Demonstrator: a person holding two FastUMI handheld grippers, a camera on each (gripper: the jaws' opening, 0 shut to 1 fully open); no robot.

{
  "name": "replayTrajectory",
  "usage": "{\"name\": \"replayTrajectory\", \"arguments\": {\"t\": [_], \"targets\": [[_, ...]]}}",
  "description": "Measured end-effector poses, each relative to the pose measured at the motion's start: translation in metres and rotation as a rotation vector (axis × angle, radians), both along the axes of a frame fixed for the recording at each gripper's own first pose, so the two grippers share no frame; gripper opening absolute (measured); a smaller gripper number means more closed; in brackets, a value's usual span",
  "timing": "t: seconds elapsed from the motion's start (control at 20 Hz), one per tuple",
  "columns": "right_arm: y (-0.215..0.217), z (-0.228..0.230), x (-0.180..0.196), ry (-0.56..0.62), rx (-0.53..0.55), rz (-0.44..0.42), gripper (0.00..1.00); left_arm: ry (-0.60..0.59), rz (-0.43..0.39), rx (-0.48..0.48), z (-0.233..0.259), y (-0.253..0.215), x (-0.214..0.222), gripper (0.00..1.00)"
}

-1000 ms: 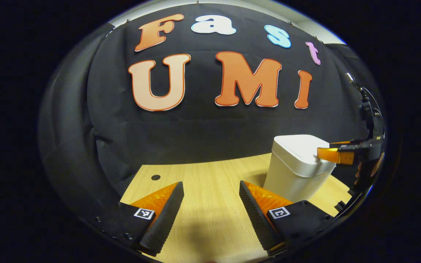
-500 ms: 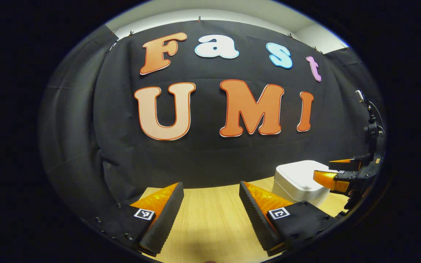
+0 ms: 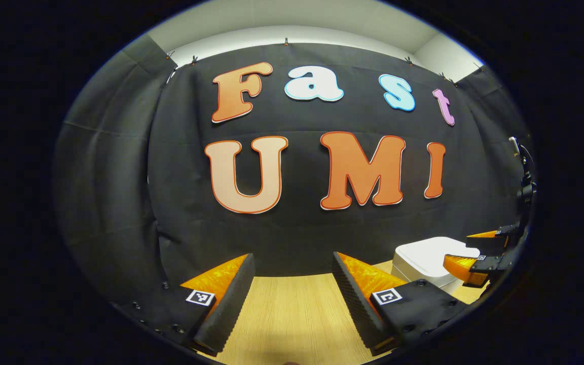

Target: Press the lid of the desktop garbage bin to open it, pick up the crumpled paper on the desktop and throw it into the bin, then pick up the pop can on the desktop and drop it into the bin, and finally close the garbage bin lid.

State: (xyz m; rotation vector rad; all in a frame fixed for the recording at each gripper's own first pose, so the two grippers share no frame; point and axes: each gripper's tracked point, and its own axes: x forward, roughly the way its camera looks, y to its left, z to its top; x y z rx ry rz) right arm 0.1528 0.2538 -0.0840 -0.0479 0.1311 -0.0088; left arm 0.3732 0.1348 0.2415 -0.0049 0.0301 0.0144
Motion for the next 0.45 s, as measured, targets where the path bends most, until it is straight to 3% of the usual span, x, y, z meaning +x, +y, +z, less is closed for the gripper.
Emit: {"name": "replayTrajectory", "arguments": {"t": [0.15, 0.45], "targets": [[0.012, 0.008, -0.003, -0.038, 0.006, 0.029, 0.98, -0.036, 0.021, 0.0, 0.007, 0.008, -0.005, 0.97], [0.032, 0.006, 0.0, -0.051, -0.034, 0.076, 0.98, -0.063, 0.082, 0.092, 0.008, 0.02, -0.016, 0.97]]}}
